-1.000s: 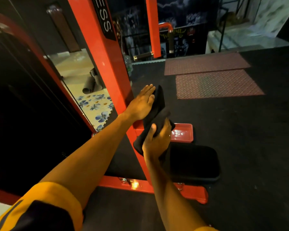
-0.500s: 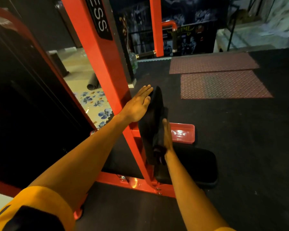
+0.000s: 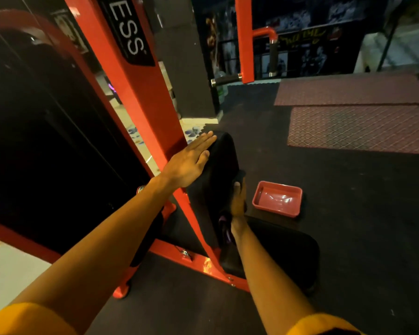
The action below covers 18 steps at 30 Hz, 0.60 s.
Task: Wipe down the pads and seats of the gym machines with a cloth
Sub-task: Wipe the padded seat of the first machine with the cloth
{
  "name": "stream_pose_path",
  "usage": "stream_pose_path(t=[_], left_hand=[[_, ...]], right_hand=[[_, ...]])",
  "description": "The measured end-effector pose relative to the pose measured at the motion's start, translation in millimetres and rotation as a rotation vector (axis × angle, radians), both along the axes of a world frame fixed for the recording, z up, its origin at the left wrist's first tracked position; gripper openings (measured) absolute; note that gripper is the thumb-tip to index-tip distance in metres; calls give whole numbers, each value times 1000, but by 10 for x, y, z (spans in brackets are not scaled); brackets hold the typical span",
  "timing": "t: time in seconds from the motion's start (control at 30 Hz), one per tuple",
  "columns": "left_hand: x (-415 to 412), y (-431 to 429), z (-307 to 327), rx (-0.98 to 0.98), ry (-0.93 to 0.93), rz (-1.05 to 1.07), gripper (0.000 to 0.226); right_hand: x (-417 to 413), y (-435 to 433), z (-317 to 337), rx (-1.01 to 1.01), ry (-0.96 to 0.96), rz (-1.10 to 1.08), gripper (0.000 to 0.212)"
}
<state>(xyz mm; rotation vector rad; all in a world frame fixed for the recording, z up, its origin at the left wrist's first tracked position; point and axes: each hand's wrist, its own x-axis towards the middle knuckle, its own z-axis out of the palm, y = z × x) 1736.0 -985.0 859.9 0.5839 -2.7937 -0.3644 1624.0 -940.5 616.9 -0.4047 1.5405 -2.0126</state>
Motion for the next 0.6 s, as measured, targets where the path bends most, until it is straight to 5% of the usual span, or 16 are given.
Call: stream_pose_path(t=[0.2, 0.33, 0.47, 0.6], left_hand=[[-13, 65, 55, -35, -60, 45, 58], [-40, 127, 64, -46, -91, 90, 60], [-134, 252, 88, -111, -129, 138, 64], [-182, 301, 74, -221, -173, 177, 68]], right_hand=[[27, 127, 1290, -139, 144, -90, 57], [-189, 108, 991, -113, 283, -62, 65], [-594, -214, 537, -32, 47, -12, 87], [-484, -91, 1514, -105, 109, 27, 58]])
